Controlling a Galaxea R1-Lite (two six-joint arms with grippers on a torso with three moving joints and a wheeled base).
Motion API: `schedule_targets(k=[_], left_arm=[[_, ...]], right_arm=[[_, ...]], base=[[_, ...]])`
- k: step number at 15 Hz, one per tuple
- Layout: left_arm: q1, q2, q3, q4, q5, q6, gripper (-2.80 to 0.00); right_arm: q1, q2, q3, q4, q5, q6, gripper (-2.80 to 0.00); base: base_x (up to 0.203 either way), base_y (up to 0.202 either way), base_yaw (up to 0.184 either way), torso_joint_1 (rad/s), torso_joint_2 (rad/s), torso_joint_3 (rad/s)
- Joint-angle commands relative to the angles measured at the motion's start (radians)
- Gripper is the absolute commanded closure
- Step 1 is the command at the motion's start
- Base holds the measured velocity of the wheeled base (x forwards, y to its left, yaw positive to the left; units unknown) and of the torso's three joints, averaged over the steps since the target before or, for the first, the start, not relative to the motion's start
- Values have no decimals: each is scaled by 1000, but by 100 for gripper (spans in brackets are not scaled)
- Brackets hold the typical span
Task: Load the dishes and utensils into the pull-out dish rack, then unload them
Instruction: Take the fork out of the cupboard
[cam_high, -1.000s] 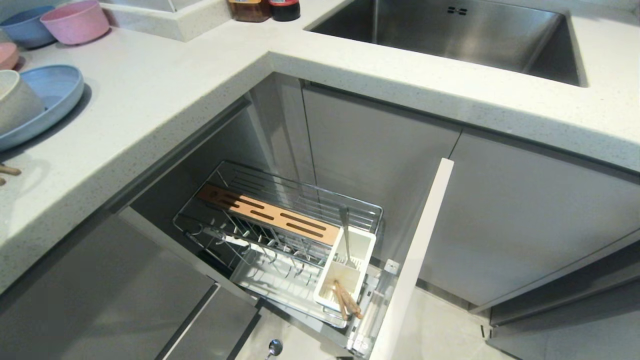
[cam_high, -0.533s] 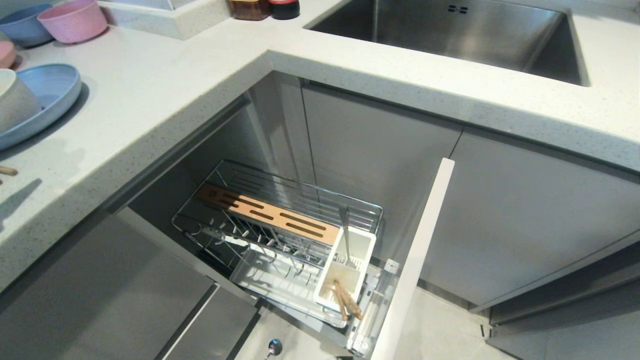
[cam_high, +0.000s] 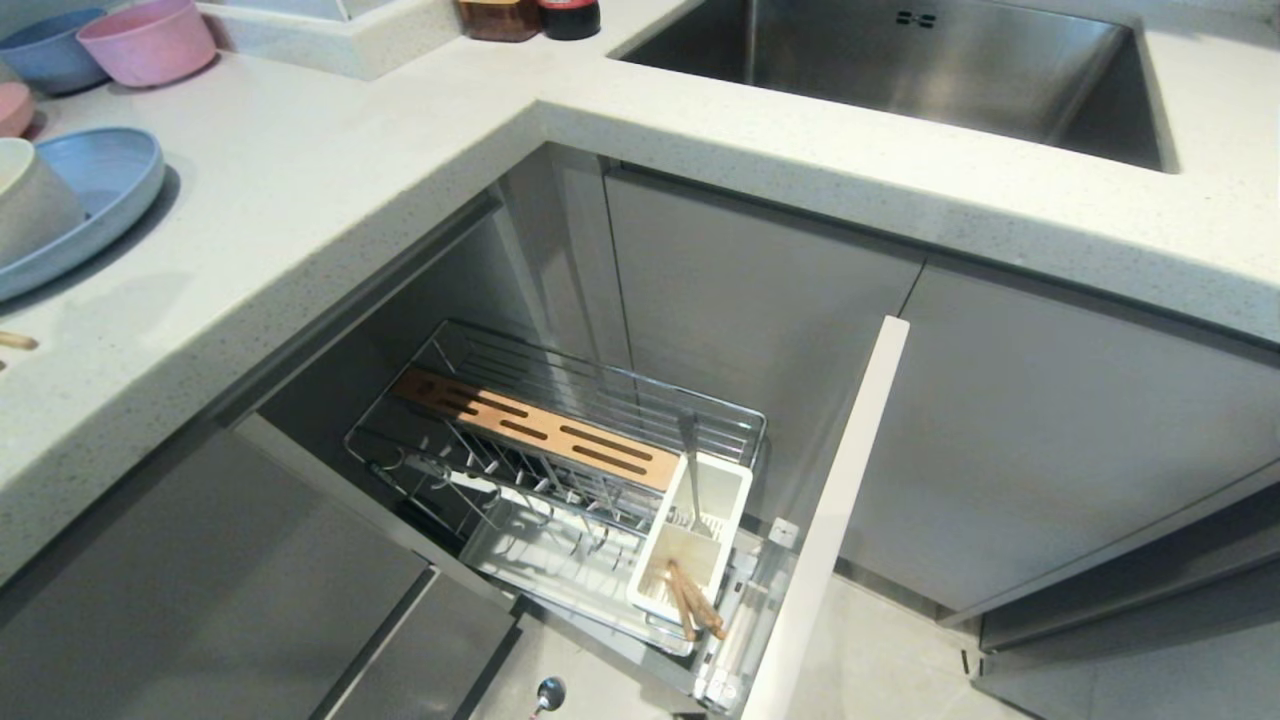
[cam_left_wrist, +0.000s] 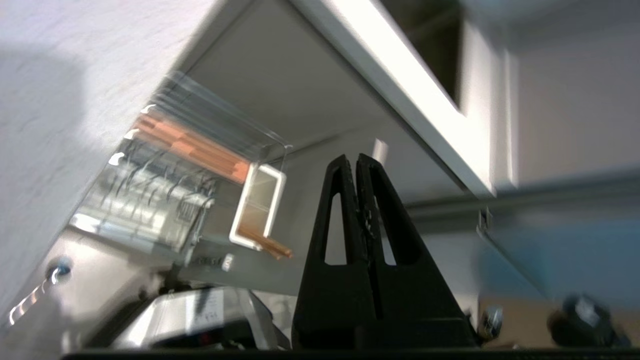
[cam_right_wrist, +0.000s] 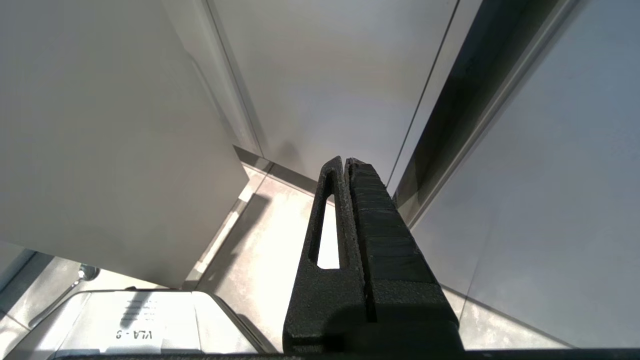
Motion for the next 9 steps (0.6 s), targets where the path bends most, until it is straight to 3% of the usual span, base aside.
schedule_targets(k=[1,3,6,8,9], left_arm=[[-59,-2,54,-49,-47,66,0],[-129,47,121,-107,-107,146,0],[-187,183,196,-135,-125,356,0],[-229,288,222,-138,-76,426,0],[-263,344,226,-139,-5,438,0]], right_arm=[[0,1,1,0,0,0,0],[0,1,2,0,0,0,0],[0,1,2,0,0,0,0],[0,1,2,0,0,0,0],[0,1,2,0,0,0,0]], base=[[0,0,0,0,0,0],[0,0,0,0,0,0],[0,0,0,0,0,0],[0,0,0,0,0,0],[0,0,0,0,0,0]])
